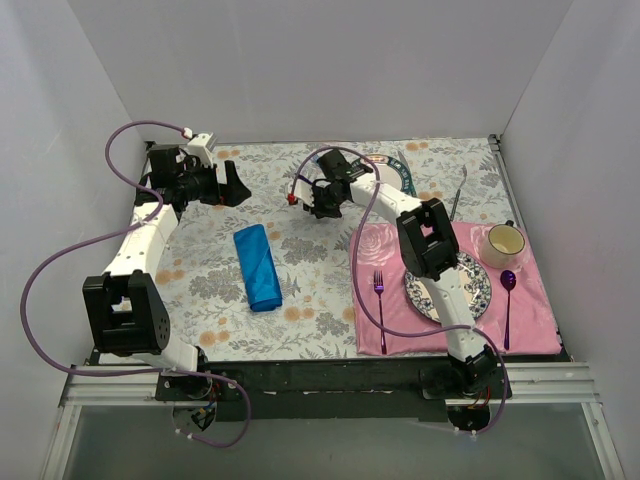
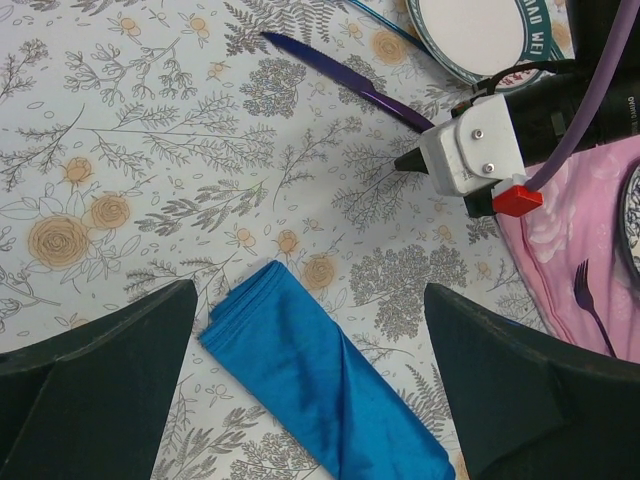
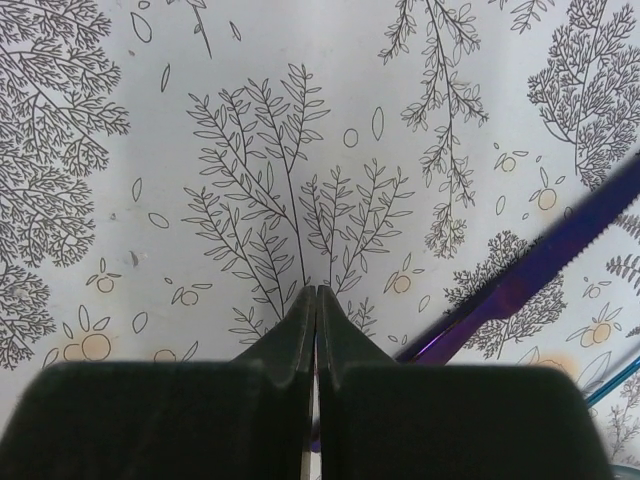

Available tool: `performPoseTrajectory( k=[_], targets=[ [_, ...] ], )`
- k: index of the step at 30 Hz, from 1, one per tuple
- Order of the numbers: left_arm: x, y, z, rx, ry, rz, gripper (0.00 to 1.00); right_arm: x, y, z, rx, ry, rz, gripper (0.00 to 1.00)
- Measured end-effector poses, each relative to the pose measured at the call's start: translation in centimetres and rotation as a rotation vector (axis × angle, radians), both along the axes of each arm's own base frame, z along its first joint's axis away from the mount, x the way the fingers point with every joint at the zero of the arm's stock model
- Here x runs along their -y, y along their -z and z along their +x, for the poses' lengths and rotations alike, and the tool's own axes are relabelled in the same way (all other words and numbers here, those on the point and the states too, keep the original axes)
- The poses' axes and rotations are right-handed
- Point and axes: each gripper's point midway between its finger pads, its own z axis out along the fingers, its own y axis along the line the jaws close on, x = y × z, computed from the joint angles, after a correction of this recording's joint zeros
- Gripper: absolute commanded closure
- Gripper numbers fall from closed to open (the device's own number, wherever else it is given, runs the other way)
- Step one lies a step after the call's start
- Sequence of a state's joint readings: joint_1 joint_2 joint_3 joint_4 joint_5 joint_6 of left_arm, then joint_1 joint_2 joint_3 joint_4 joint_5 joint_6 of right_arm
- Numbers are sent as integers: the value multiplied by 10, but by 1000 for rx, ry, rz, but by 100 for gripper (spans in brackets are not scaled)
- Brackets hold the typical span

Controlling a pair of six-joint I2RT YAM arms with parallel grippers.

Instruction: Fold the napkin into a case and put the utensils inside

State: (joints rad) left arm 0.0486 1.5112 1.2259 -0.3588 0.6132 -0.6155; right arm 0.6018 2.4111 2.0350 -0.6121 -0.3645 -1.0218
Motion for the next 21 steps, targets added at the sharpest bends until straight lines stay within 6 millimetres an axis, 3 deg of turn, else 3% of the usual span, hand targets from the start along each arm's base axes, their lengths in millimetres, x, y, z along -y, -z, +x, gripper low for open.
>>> performPoseTrajectory(
  k=[2, 3, 4, 6, 9, 13, 21],
  targets=[
    [0, 0, 0, -4, -5, -7, 2, -1, 0, -1, -10, 10, 8, 99],
    [1, 0, 0, -8, -7, -11, 2, -1, 0, -2, -19, 18, 12, 92],
    [1, 0, 0, -11, -9, -14, 2, -1, 0, -3, -29, 27, 16, 82],
    [1, 0, 0, -13, -11, -19, 2, 1, -1, -2, -57, 63, 26, 48],
    [1, -1, -1, -16, -14, -23, 2, 2, -9, -1, -118, 151, 60, 35],
    [1, 1, -1, -20, -16, -22, 2, 6, -25, 21, -148, 305, 142, 38],
    [0, 3, -1, -24, -23, -20, 2, 21, -35, 60, -125, 584, 217, 44]
  ],
)
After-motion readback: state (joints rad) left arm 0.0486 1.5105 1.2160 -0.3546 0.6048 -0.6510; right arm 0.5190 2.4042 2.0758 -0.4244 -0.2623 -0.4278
